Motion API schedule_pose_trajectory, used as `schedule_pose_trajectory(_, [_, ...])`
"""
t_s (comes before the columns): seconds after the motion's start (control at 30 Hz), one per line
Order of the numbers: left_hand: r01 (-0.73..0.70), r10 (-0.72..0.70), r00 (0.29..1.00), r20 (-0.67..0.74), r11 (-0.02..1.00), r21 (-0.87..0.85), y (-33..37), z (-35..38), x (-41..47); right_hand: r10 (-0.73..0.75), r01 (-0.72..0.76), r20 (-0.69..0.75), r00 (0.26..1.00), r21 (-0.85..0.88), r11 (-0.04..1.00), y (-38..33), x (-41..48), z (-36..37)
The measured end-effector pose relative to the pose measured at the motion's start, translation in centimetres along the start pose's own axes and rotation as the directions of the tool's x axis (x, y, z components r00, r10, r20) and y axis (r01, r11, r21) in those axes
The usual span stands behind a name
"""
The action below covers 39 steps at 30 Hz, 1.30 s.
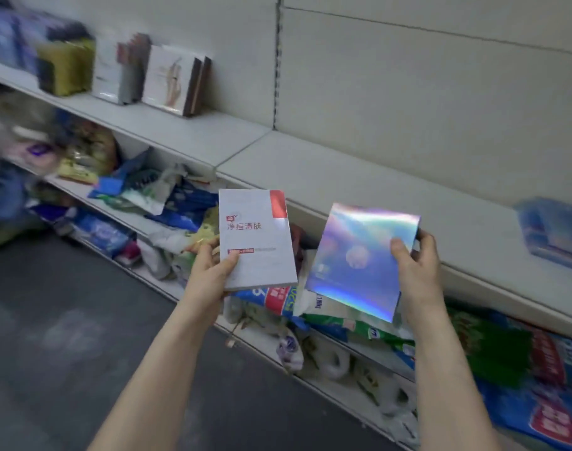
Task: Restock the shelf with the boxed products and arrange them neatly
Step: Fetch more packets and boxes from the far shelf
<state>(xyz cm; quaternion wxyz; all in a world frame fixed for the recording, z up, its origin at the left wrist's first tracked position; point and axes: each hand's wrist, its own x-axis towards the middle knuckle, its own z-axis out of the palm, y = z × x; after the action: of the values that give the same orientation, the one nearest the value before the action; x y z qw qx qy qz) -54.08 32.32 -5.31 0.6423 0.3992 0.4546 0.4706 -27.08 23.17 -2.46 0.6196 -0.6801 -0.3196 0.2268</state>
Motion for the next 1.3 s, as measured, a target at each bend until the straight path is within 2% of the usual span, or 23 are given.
schedule_pose_trajectory(0.2, [-0.015,0.022,0.988,-0.155,0.999,0.049,2.7,-10.6,1.9,-0.038,0.042,0.113,0.993,-0.035,0.999,-1.4,-2.0,11.6])
schedule_pose_trajectory(0.43, [-0.055,0.066,0.955,-0.289,0.997,0.045,4.9,-18.6,6.0,-0.110,0.138,0.254,0.961,-0.091,0.986,-3.0,-0.2,23.2])
schedule_pose_trajectory(0.57, [-0.099,0.127,0.920,-0.370,0.991,0.092,6.8,-22.4,9.7,-0.132,0.169,0.339,0.931,-0.081,0.982,-3.7,1.9,30.6])
schedule_pose_trajectory(0.73, [-0.165,0.176,0.869,-0.462,0.984,0.064,10.4,-27.1,16.7,-0.160,0.211,0.448,0.880,-0.066,0.975,-5.3,5.6,40.4])
schedule_pose_trajectory(1.07, [-0.259,0.241,0.791,-0.562,0.965,0.049,17.7,-33.9,29.1,-0.226,0.257,0.626,0.747,0.043,0.966,-10.5,13.5,58.3])
schedule_pose_trajectory(1.3, [-0.300,0.291,0.775,-0.560,0.951,0.078,21.3,-41.3,36.1,-0.261,0.326,0.639,0.724,0.018,0.945,-12.1,14.5,70.3])
